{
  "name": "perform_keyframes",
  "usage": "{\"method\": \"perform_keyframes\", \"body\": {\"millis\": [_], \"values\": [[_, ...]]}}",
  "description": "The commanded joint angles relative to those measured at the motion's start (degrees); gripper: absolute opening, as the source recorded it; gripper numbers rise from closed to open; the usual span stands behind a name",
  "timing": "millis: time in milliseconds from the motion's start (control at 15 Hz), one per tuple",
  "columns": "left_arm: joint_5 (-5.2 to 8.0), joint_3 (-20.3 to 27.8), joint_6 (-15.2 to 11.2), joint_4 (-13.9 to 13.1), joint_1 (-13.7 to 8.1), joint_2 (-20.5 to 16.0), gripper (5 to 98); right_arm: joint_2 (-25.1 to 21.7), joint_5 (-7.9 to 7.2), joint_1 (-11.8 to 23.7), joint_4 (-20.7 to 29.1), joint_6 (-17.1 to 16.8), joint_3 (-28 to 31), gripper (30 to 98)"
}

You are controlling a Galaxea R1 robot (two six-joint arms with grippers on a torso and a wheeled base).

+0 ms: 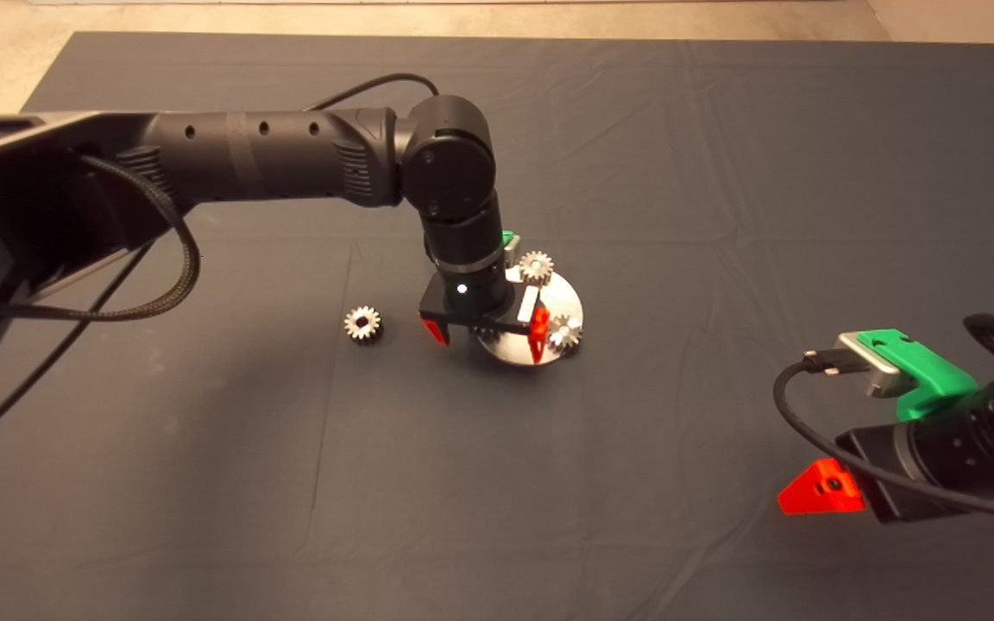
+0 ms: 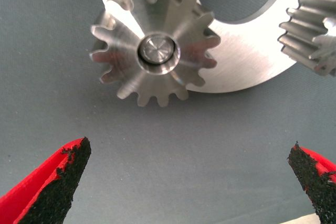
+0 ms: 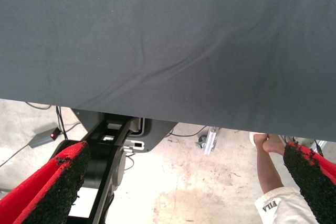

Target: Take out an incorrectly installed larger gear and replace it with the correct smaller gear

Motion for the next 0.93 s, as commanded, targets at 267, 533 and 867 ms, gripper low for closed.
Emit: {"method": "perform_keyframes", "body": {"millis": [267, 533, 867], "values": [[0.53, -2.4, 2.8, 0.0, -0.5, 2.2, 97.7, -0.1, -7.13, 0.8, -0.3, 0.0, 0.2, 97.6], [0.61, -5.6, 4.1, 0.0, -0.5, 2.8, 97.7, -0.2, -7.13, 0.8, -0.3, 0.0, 0.1, 97.6], [0.61, -8.7, 6.4, 0.0, -0.5, 2.9, 97.7, -0.2, -7.13, 0.8, -0.3, 0.0, 0.1, 97.6]]}}
